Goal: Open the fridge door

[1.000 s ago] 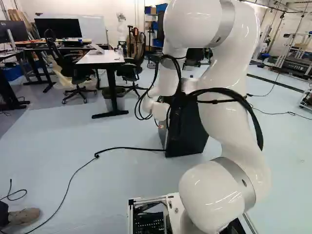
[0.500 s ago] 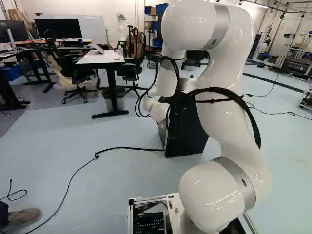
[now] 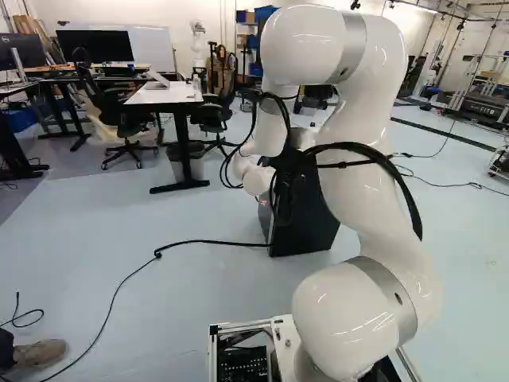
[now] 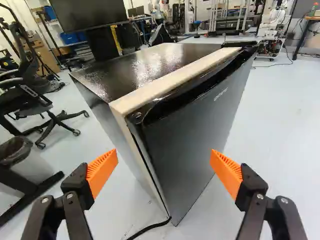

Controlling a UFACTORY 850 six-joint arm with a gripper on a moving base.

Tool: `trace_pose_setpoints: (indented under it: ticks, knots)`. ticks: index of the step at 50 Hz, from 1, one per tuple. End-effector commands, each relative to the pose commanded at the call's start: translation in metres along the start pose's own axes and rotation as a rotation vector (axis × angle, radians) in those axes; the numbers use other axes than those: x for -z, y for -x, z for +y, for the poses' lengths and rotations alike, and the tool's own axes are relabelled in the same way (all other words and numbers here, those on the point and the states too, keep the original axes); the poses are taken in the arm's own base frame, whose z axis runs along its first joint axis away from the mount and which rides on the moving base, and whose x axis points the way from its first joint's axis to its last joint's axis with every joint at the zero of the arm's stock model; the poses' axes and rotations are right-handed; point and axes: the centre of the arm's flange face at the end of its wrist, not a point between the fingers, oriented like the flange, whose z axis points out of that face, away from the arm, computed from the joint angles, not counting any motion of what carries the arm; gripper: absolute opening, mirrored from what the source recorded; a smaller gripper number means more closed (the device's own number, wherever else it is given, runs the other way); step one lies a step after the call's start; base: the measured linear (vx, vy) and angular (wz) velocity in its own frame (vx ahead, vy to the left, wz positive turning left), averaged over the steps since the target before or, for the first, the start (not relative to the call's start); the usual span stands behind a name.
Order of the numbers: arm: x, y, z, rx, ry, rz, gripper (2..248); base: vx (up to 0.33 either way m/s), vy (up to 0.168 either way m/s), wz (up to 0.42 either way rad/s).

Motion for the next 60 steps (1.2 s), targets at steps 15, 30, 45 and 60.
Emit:
trace_pose_setpoints:
  ticks: [15, 30, 45, 60]
  knots:
    - [-0.004, -0.002, -0.001, -0.018, 0.029, 0.022, 247, 0.000, 0.000, 0.000]
    - [-0.009, -0.005, -0.002, -0.037, 0.059, 0.048, 247, 0.000, 0.000, 0.000]
    - [-0.015, -0.007, -0.004, -0.057, 0.089, 0.075, 247, 0.000, 0.000, 0.000]
    - [-0.020, -0.009, -0.007, -0.076, 0.120, 0.102, 247, 0.000, 0.000, 0.000]
